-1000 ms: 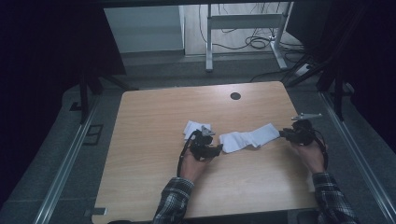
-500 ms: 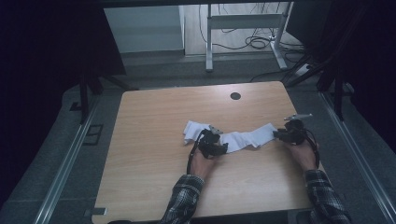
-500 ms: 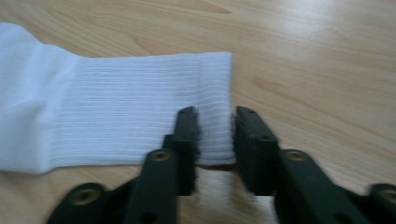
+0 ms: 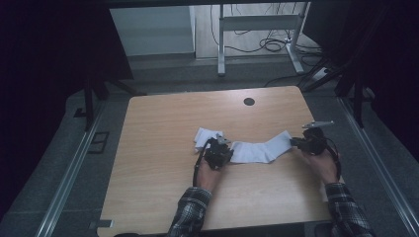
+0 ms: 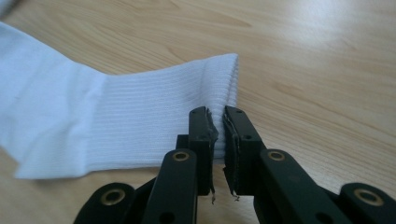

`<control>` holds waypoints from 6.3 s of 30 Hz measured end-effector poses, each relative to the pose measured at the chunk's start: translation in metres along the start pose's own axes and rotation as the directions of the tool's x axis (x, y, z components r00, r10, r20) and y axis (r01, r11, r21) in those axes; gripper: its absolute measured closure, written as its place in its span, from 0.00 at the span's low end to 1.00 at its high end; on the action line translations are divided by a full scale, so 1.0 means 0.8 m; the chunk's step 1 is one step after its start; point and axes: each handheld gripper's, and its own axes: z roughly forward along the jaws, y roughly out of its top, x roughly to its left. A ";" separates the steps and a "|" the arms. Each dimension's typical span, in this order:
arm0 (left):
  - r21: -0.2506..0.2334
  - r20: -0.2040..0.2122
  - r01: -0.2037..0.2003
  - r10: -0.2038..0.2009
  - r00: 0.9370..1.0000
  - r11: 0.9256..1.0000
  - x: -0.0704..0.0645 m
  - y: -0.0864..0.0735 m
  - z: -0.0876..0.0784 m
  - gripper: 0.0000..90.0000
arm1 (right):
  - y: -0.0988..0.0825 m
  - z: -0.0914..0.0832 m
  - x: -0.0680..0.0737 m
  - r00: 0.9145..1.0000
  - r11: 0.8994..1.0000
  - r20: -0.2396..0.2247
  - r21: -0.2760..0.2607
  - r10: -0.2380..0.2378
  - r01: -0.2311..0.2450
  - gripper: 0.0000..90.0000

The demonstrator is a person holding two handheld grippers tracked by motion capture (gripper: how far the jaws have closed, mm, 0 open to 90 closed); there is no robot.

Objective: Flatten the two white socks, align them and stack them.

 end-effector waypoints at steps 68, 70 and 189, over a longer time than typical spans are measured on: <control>-0.043 -0.123 0.078 -0.083 0.989 0.996 0.100 -0.035 -0.099 0.61 | -0.035 -0.012 0.107 0.977 0.985 -0.136 0.027 -0.163 0.168 0.71; -0.048 -0.105 0.108 -0.113 0.988 0.993 0.104 -0.029 -0.088 0.62 | -0.035 -0.013 0.105 0.978 0.986 -0.134 0.026 -0.161 0.166 0.70; 0.095 -0.235 0.048 -0.024 0.972 0.994 0.073 -0.002 0.010 0.21 | 0.083 0.026 0.150 0.965 0.994 -0.238 -0.026 -0.106 0.102 0.86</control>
